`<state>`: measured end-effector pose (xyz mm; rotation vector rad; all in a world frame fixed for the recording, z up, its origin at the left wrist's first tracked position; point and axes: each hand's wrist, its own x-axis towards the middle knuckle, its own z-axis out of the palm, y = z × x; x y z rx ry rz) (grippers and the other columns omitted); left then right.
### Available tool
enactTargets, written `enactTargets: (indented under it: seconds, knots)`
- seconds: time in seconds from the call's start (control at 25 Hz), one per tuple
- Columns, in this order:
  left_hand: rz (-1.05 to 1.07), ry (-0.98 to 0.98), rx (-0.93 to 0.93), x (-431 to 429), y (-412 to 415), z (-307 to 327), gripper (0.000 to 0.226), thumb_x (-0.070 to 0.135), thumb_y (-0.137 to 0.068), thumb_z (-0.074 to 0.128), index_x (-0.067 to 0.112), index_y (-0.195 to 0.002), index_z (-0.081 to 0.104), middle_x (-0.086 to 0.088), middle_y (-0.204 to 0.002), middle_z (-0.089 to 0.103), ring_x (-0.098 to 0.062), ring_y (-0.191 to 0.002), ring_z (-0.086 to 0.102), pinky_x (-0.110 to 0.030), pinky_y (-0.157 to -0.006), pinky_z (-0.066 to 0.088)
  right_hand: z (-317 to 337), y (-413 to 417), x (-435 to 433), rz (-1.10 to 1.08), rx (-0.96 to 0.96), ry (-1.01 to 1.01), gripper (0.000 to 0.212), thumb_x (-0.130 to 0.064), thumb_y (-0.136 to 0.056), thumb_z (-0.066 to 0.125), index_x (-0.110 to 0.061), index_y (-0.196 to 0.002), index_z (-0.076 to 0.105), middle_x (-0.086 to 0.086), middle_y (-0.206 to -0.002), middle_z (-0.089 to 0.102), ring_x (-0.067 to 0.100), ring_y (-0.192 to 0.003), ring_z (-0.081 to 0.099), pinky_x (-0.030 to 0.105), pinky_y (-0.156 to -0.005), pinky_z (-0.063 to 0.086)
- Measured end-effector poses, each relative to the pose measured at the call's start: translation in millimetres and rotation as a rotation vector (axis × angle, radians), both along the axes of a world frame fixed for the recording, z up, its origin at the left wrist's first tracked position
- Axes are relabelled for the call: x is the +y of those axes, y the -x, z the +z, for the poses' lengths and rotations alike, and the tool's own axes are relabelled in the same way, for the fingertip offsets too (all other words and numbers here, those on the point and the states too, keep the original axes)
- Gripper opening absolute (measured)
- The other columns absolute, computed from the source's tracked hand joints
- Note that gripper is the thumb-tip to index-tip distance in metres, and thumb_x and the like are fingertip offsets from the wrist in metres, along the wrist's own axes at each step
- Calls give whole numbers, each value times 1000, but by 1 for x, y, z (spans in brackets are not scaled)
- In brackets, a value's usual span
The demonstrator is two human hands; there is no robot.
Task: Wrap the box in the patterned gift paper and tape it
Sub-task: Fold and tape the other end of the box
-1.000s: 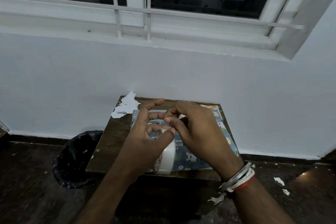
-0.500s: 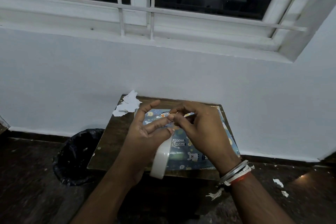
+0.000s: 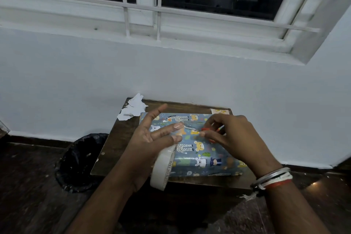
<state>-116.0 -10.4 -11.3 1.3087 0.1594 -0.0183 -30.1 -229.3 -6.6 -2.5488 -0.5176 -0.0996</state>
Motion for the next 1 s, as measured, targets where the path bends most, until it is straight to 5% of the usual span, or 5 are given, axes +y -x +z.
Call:
enactTargets:
  seconds: [0.2, 0.36, 0.6, 0.84, 1.0]
  knots:
    - [-16, 78, 1, -2, -2, 1, 75, -1, -69, 83, 38, -129, 62, -7, -108, 79, -21, -104, 73, -36, -92, 56, -14, -10, -10, -45, -9, 238, 18, -30, -98, 67, -38, -114, 70, -12, -110, 70, 8, -89, 58, 9, -65, 34]
    - [-22, 136, 16, -2, -1, 2, 46, 10, -63, 75, 22, -107, 80, -10, -106, 78, -17, -88, 74, -28, -78, 58, -18, -16, -12, -92, -19, 279, 28, -48, -98, 63, -42, -125, 67, -11, -118, 73, 16, -106, 66, 29, -85, 52]
    - [-78, 77, 49, 1, 0, 2, 43, 12, -63, 73, 15, -105, 80, -7, -100, 79, -10, -84, 74, -22, -72, 58, -18, -17, -3, -67, -30, 292, 13, -37, -97, 65, -36, -110, 62, -11, -112, 69, 13, -93, 60, 31, -75, 50]
    - [-50, 39, 89, 6, -4, -3, 27, 3, -95, 61, 15, -112, 78, -1, -107, 79, -8, -80, 71, -26, -81, 58, -6, -15, 2, -16, 60, 398, 41, -41, -93, 70, -35, -132, 62, -4, -119, 72, 17, -105, 67, 31, -89, 55]
    - [-54, 53, 80, 10, -4, -2, 29, -3, -94, 61, 12, -114, 76, -2, -115, 77, -7, -79, 71, -23, -83, 59, 2, 1, 1, 16, 24, 259, 27, -44, -77, 76, -34, -102, 74, -11, -86, 74, 3, -75, 66, 27, -68, 55]
